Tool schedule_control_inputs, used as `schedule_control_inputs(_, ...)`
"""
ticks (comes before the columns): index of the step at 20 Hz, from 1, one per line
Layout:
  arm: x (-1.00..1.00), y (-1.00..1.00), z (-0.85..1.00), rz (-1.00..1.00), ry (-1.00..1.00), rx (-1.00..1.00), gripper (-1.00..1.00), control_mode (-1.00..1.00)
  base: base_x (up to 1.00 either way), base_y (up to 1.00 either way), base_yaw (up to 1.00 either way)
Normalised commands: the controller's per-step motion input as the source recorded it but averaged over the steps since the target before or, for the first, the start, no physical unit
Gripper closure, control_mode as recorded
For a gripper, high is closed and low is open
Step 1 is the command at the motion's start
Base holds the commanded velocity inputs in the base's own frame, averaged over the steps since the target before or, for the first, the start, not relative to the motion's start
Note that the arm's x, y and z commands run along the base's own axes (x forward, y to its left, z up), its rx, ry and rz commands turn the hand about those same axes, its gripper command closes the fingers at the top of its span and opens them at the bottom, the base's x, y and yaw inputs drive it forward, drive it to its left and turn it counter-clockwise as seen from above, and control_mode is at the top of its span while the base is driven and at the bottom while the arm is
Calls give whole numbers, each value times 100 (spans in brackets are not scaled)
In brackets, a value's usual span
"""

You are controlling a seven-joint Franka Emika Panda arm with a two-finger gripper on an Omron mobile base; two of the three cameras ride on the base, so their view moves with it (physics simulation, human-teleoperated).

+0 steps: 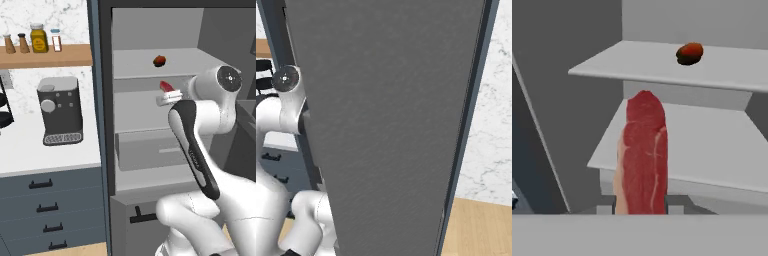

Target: Place one bell pepper and one steak in each tupperware on the nearby counter, to pack two identical lunches.

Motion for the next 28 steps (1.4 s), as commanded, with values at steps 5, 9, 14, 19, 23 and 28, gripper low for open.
schedule_control_inputs(5,-40,6,0,0,-6,-3,100,100,-60,11,0)
schedule_control_inputs(9,0,0,0,0,0,0,100,100,-100,23,0)
schedule_control_inputs(14,0,0,0,0,0,0,100,100,-64,82,0)
schedule_control_inputs(19,0,0,0,0,0,0,100,100,16,100,1)
schedule_control_inputs(23,0,0,0,0,0,0,100,100,35,100,0)
schedule_control_inputs(28,0,0,0,0,0,0,100,100,36,100,0)
